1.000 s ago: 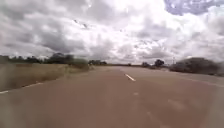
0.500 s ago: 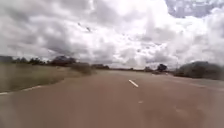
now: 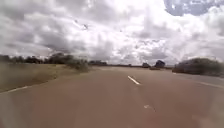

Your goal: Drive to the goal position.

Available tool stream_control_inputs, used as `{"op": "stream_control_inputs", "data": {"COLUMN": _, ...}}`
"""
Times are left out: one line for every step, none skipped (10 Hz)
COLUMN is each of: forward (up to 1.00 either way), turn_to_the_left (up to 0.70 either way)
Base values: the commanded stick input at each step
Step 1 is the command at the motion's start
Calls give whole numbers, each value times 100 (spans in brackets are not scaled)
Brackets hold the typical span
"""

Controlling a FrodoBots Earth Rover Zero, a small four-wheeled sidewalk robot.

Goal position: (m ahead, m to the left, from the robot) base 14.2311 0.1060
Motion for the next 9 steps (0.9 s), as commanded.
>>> {"op": "stream_control_inputs", "data": {"forward": 100, "turn_to_the_left": 0}}
{"op": "stream_control_inputs", "data": {"forward": 100, "turn_to_the_left": 0}}
{"op": "stream_control_inputs", "data": {"forward": 100, "turn_to_the_left": 0}}
{"op": "stream_control_inputs", "data": {"forward": 100, "turn_to_the_left": 0}}
{"op": "stream_control_inputs", "data": {"forward": 100, "turn_to_the_left": 0}}
{"op": "stream_control_inputs", "data": {"forward": 100, "turn_to_the_left": 0}}
{"op": "stream_control_inputs", "data": {"forward": 100, "turn_to_the_left": 0}}
{"op": "stream_control_inputs", "data": {"forward": 100, "turn_to_the_left": 0}}
{"op": "stream_control_inputs", "data": {"forward": 100, "turn_to_the_left": 0}}
